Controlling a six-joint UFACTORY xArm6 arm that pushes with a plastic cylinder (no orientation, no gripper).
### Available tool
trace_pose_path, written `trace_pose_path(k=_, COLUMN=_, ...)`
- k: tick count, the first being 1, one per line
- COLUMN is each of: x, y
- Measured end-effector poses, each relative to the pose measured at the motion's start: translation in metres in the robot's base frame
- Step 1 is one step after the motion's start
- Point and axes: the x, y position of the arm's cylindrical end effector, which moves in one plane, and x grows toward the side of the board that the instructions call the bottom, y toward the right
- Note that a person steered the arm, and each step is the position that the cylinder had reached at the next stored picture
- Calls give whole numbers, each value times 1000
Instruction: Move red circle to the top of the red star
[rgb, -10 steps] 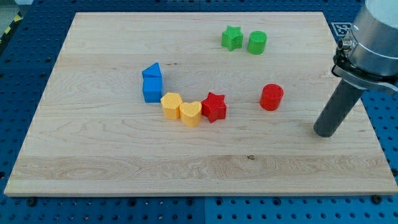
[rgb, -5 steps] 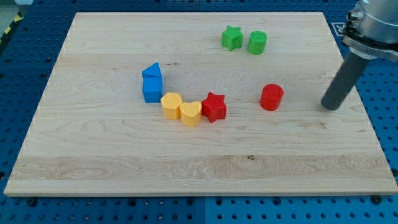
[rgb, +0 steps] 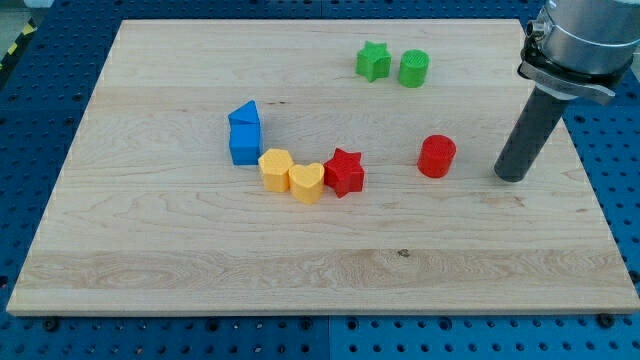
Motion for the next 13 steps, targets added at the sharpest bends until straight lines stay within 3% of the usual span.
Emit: trace_pose_path(k=13, x=-19, y=-59)
